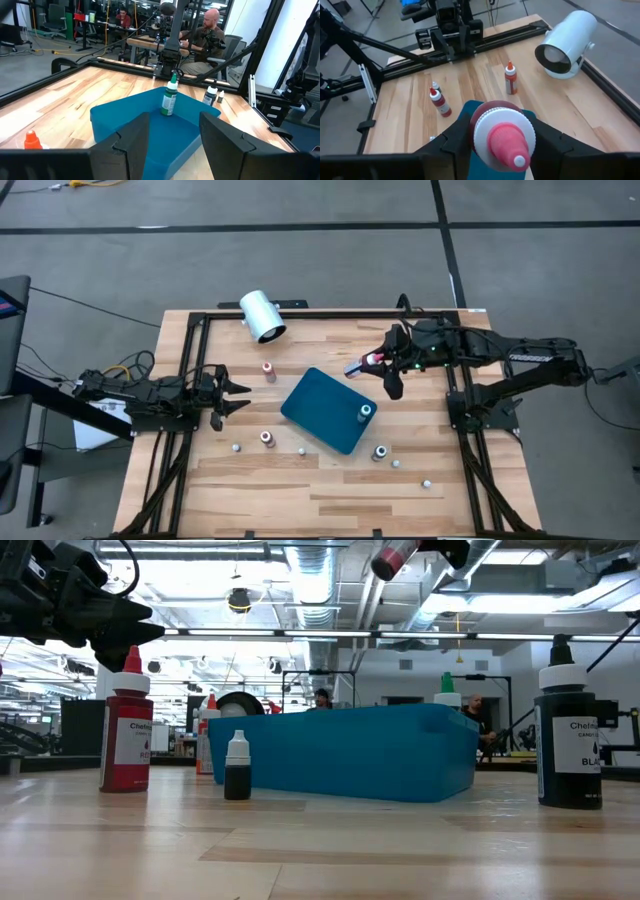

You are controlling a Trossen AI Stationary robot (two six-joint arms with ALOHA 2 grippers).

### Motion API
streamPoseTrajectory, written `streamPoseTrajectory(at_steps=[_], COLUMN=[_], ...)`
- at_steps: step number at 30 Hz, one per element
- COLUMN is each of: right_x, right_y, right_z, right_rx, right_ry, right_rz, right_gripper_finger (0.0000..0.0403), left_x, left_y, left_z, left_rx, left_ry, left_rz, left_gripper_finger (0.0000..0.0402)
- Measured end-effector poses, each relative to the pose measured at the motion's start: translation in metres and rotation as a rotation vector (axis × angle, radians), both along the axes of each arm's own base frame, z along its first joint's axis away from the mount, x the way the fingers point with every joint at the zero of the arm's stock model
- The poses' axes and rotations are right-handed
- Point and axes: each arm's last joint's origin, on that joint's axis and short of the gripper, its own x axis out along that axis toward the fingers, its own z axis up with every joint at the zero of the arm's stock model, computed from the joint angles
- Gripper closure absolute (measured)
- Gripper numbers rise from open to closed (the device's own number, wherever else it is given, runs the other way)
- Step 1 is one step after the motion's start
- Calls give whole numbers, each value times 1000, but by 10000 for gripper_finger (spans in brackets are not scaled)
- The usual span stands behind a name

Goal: Pick & Place food coloring
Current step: Put the big pink food coloring bottle into the blue bin

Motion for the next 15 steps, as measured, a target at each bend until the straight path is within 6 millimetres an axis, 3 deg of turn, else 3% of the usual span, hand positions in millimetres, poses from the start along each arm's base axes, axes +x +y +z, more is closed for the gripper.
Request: streamPoseTrajectory(at_steps=[7, 15], right_x=[15, 48], right_y=[13, 36], right_z=[-12, -50], right_rx=[33, 27], right_ry=[52, 217], right_rz=[70, 146], right_gripper_finger=[265, 257], left_x=[0, 0], left_y=[0, 0], left_z=[0, 0], left_rx=[-1, -3], left_ry=[-1, -1], left_rz=[0, -1], left_gripper_finger=[236, 236])
